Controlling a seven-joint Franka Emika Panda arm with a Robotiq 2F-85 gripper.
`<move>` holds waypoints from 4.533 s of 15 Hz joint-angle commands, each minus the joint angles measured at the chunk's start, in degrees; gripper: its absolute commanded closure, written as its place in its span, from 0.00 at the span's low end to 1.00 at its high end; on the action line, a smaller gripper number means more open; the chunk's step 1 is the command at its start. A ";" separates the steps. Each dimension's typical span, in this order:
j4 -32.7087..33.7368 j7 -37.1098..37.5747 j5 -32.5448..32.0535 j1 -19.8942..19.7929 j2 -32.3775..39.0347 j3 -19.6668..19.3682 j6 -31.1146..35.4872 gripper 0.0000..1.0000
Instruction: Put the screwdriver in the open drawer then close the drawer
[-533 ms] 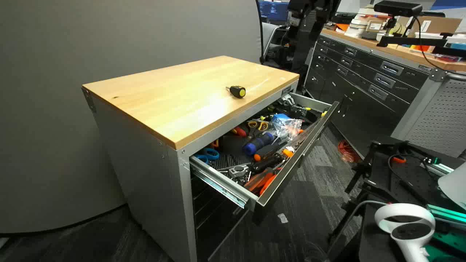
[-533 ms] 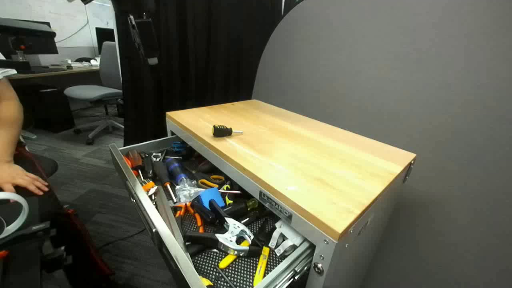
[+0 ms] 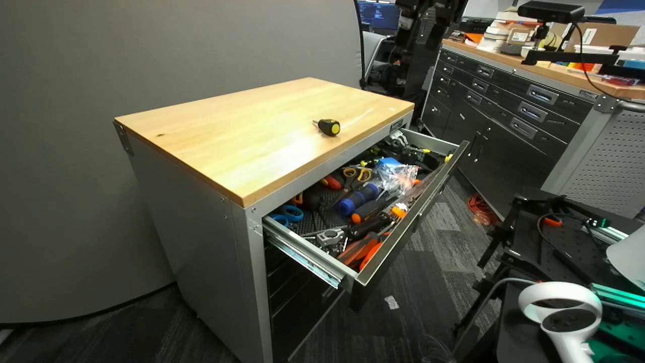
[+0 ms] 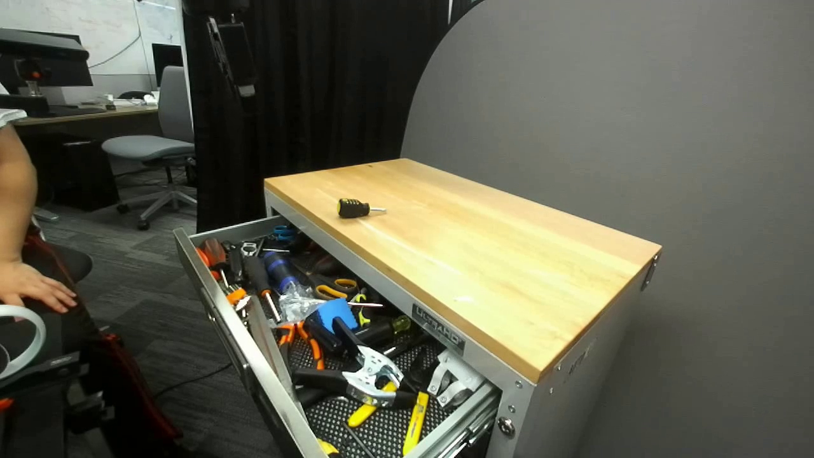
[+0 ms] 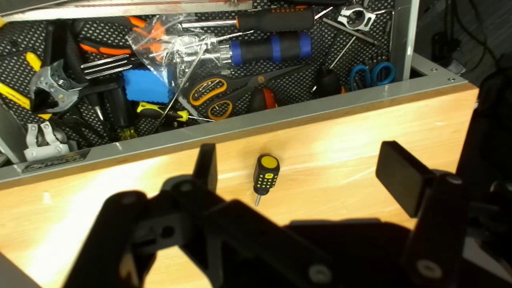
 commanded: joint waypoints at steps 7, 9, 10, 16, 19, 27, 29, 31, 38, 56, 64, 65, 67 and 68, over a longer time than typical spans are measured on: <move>21.88 20.88 -24.40 1.79 27.96 0.87 2.92 0.00; 27.84 20.49 -26.15 4.08 34.63 -1.98 2.32 0.00; 30.88 19.92 -26.25 5.21 37.89 -3.60 2.02 0.00; 39.19 16.04 -21.46 8.24 47.58 -10.96 -0.42 0.00; 38.24 13.41 -18.07 7.33 48.25 -12.00 -2.30 0.25; 33.41 7.57 -2.72 6.60 47.86 -10.37 0.66 0.81; 29.84 9.08 -4.59 8.02 44.86 -11.73 -0.22 0.90; 25.26 12.89 -7.96 10.02 41.30 -13.55 -2.02 0.89; 6.22 33.96 -15.45 12.75 29.62 -13.89 -1.29 0.32; -8.52 60.85 -17.29 13.05 30.37 -8.37 10.81 0.74; 5.88 82.33 -39.15 17.40 40.99 -13.01 11.18 1.00; 8.53 83.35 -40.87 17.64 42.48 -13.50 11.01 1.00; 13.08 84.87 -43.18 17.84 45.05 -14.23 11.12 1.00; 15.07 85.47 -44.18 17.97 46.11 -14.55 11.07 1.00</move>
